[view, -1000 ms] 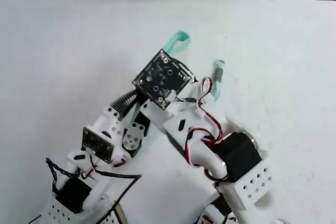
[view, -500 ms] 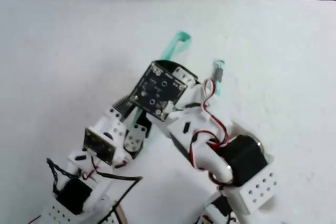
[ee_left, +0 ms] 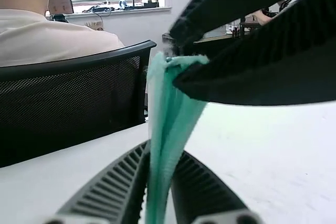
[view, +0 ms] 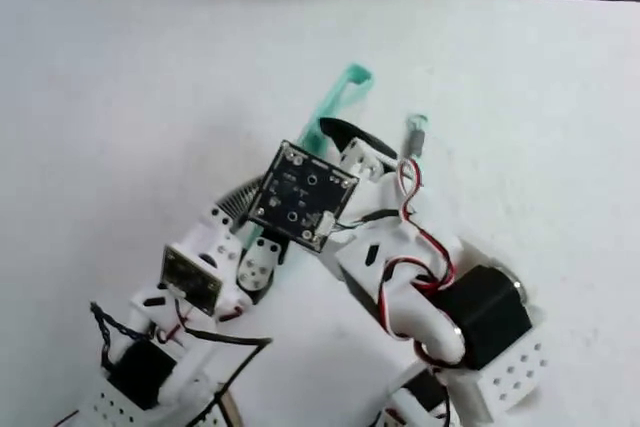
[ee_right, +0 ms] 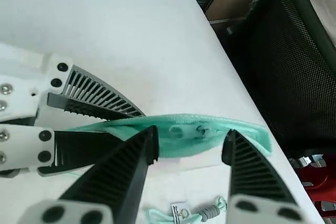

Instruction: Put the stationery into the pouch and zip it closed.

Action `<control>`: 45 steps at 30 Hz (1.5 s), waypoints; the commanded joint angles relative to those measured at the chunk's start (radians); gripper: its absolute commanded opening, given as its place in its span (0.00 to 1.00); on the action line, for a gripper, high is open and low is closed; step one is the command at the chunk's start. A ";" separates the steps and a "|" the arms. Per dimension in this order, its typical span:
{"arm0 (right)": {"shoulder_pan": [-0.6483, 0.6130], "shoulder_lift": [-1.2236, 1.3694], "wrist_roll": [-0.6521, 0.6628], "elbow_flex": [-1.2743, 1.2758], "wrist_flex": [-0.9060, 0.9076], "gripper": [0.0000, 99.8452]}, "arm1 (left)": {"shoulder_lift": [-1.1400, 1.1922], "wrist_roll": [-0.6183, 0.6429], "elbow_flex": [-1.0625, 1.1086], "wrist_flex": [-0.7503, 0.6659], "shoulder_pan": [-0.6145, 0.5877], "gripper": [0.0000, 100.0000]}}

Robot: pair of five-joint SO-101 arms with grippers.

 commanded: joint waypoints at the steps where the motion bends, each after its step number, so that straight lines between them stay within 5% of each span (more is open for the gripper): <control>1: 0.001 -0.015 -0.014 -0.055 0.027 0.21 | -0.001 0.008 -0.003 -0.002 0.004 0.02; 7: -0.117 -0.005 -0.089 -0.121 0.018 0.21 | -0.001 0.008 -0.003 -0.002 0.004 0.02; 17: -0.128 -0.002 -0.097 -0.080 -0.114 0.21 | -0.001 0.008 -0.003 0.000 0.004 0.02; 34: 0.001 0.153 -0.091 -0.100 -0.076 0.20 | -0.001 0.008 -0.003 0.000 0.004 0.02; 38: 0.007 0.151 -0.089 -0.103 -0.033 0.14 | -0.001 0.008 -0.003 0.000 0.004 0.02; 45: 0.004 0.139 -0.104 -0.126 0.019 0.20 | -0.001 0.008 -0.003 0.000 0.004 0.02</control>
